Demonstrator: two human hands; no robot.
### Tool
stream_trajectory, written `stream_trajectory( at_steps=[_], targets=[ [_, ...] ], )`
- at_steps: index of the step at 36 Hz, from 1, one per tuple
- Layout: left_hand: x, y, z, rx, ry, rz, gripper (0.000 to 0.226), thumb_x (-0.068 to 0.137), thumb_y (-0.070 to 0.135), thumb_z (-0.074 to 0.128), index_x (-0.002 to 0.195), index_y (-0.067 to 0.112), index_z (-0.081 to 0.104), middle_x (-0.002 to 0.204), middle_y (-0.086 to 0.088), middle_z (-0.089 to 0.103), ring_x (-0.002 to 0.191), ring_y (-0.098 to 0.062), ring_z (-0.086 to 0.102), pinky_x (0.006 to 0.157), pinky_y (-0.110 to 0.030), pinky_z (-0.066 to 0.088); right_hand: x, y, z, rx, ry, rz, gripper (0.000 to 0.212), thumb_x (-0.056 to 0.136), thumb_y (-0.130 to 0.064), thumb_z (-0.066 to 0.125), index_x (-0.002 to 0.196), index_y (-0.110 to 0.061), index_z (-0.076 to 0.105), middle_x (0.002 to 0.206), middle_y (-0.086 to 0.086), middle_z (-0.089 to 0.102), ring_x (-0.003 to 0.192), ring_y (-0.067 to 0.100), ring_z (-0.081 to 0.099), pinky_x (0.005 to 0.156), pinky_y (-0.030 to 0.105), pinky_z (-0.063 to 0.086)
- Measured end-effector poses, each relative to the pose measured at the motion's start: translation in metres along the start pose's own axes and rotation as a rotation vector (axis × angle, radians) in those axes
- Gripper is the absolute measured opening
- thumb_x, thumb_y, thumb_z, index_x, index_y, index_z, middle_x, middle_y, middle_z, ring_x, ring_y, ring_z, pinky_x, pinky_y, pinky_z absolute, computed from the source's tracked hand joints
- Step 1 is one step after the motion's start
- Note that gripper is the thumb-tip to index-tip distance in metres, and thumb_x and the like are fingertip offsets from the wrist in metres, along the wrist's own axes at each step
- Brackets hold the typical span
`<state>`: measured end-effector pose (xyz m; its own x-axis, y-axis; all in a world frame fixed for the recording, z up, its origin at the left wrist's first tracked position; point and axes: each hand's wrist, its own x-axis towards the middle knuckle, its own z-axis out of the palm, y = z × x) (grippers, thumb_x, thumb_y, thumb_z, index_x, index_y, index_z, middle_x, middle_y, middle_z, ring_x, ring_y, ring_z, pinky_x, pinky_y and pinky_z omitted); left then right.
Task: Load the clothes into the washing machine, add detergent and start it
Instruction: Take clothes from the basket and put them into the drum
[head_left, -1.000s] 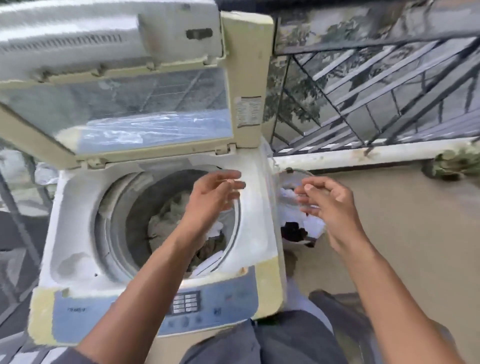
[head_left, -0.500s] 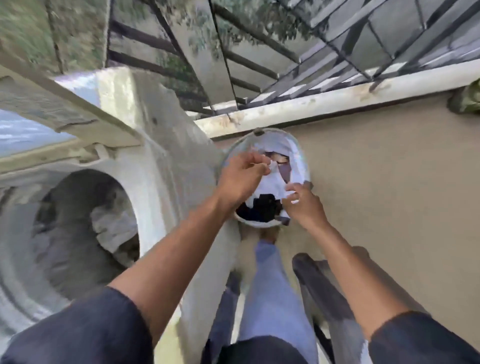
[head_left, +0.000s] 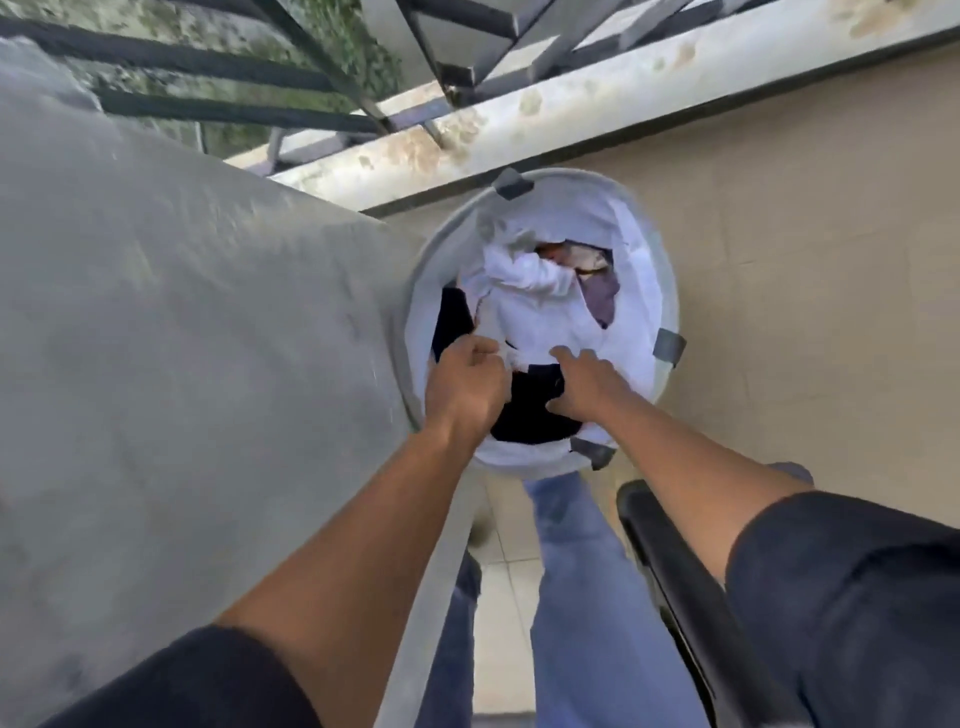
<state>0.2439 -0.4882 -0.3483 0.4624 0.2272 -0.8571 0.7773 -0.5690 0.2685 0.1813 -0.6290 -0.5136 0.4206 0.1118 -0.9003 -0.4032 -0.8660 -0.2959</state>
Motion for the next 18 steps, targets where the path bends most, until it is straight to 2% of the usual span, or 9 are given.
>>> stream_trajectory(
  at_steps=[2,5,7,10,12,13,15,16,18],
  targets=[
    [0.009,-0.007,0.002,-0.014,0.011,-0.012,0.034,0.103,0.014,0.048,0.132,0.021,0.065,0.109,0.013,0.062,0.099,-0.009,0.057,0.087,-0.02,0.039,0.017,0.0,0.011,-0.06,-0.024,-0.016,0.097,0.079,-0.038,0.079,0.155,-0.03,0.019,0.142,0.026,0.039,0.12,0.048,0.055,0.093,0.051,0.054],
    [0.02,-0.015,0.002,-0.033,0.025,-0.027,0.033,0.104,0.017,0.05,0.132,0.023,0.067,0.119,0.009,0.066,0.109,-0.013,0.061,0.094,-0.024,0.043,0.031,-0.001,0.027,-0.182,0.001,-0.022,0.102,0.066,-0.047,0.085,0.145,-0.036,0.021,0.128,0.022,0.042,0.11,0.045,0.057,0.086,0.049,0.056],
    [0.025,-0.019,0.001,-0.037,0.022,-0.033,0.033,0.104,0.018,0.049,0.132,0.023,0.067,0.123,0.006,0.069,0.11,-0.014,0.063,0.098,-0.026,0.047,0.034,-0.002,0.036,-0.211,0.027,-0.054,0.084,0.07,-0.037,0.082,0.135,-0.03,0.029,0.118,0.021,0.044,0.102,0.042,0.057,0.079,0.045,0.055],
    [0.027,-0.021,-0.002,-0.024,0.03,-0.033,0.035,0.103,0.018,0.048,0.132,0.023,0.066,0.127,0.006,0.069,0.116,-0.016,0.064,0.109,-0.033,0.049,0.033,-0.001,0.043,-0.125,0.049,-0.077,0.038,0.087,-0.01,0.062,0.121,-0.015,0.047,0.114,0.023,0.051,0.099,0.041,0.061,0.071,0.038,0.045],
    [0.024,-0.021,-0.004,-0.017,0.031,-0.032,0.037,0.103,0.018,0.047,0.134,0.024,0.065,0.131,0.006,0.068,0.119,-0.017,0.063,0.112,-0.037,0.048,0.026,-0.003,0.041,-0.053,0.057,-0.071,0.014,0.088,-0.005,0.056,0.1,-0.013,0.053,0.108,0.019,0.058,0.101,0.039,0.063,0.071,0.035,0.039],
    [0.021,-0.02,-0.005,-0.011,0.025,-0.03,0.038,0.103,0.018,0.047,0.136,0.024,0.064,0.133,0.006,0.067,0.12,-0.018,0.063,0.112,-0.037,0.048,0.021,-0.003,0.039,-0.018,0.065,-0.065,0.013,0.087,-0.003,0.056,0.084,-0.014,0.049,0.101,0.015,0.059,0.099,0.036,0.063,0.07,0.033,0.037],
    [0.013,-0.017,-0.007,-0.002,0.0,-0.026,0.039,0.103,0.018,0.046,0.139,0.023,0.062,0.134,0.006,0.065,0.121,-0.019,0.062,0.109,-0.034,0.049,0.004,-0.007,0.03,0.055,0.092,-0.074,0.033,0.084,0.002,0.056,0.065,-0.019,0.038,0.08,0.005,0.053,0.087,0.031,0.061,0.065,0.029,0.035],
    [0.008,-0.015,-0.008,0.003,-0.016,-0.026,0.04,0.103,0.018,0.047,0.14,0.023,0.06,0.134,0.005,0.064,0.121,-0.019,0.061,0.106,-0.031,0.048,-0.007,-0.011,0.023,0.094,0.106,-0.079,0.036,0.081,0.004,0.055,0.061,-0.021,0.037,0.072,0.001,0.05,0.081,0.029,0.058,0.059,0.028,0.032],
    [-0.003,-0.012,-0.01,0.038,-0.047,-0.032,0.042,0.101,0.017,0.05,0.142,0.022,0.057,0.135,0.002,0.063,0.122,-0.021,0.06,0.104,-0.031,0.047,-0.034,-0.019,0.007,0.152,0.124,-0.089,0.03,0.077,0.006,0.054,0.06,-0.017,0.046,0.067,0.002,0.054,0.074,0.026,0.057,0.052,0.029,0.031]
  ],
)
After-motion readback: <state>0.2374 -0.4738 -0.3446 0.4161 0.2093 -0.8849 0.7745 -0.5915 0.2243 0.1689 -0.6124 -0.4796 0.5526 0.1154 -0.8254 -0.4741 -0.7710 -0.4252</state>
